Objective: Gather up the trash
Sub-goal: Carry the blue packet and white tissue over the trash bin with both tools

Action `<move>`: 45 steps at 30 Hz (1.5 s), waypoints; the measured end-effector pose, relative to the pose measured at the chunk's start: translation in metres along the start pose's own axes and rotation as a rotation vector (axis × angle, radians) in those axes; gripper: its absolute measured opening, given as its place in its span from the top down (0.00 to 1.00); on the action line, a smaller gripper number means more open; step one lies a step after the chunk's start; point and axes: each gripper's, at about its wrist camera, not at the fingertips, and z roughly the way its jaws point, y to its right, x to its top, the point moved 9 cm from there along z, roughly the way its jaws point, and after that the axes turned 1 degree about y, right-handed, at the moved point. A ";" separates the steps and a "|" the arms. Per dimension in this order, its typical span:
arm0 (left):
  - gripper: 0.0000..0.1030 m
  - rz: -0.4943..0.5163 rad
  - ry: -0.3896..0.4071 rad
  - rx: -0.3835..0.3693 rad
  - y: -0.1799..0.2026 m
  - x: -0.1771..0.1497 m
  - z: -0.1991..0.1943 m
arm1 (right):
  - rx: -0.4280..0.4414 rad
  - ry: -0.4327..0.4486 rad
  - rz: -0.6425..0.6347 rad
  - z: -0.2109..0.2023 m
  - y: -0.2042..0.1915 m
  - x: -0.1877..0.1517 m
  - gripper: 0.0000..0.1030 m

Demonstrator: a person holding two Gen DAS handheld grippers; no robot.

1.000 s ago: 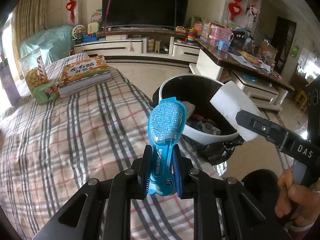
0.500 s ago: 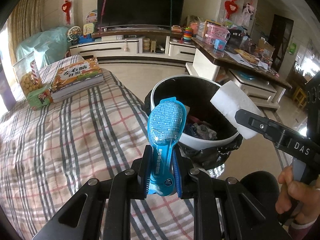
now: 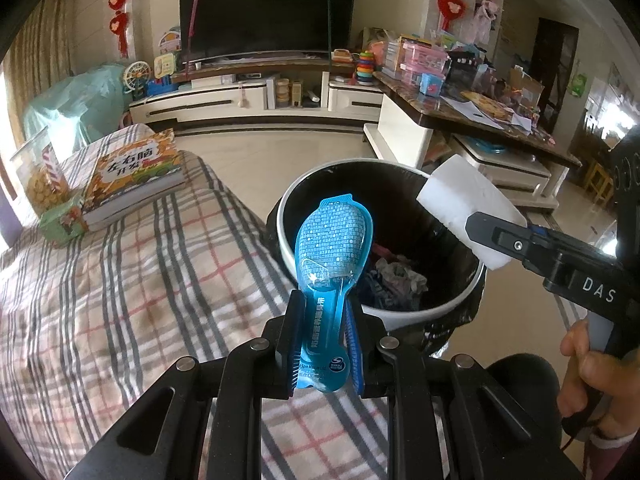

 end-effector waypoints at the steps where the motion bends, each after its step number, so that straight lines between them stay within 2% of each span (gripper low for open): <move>1: 0.82 0.003 0.000 0.001 0.001 0.002 0.001 | -0.003 0.000 -0.001 0.001 0.002 0.001 0.49; 45: 0.82 0.038 -0.033 0.015 0.019 0.029 0.045 | -0.045 -0.102 -0.065 0.034 0.023 0.019 0.49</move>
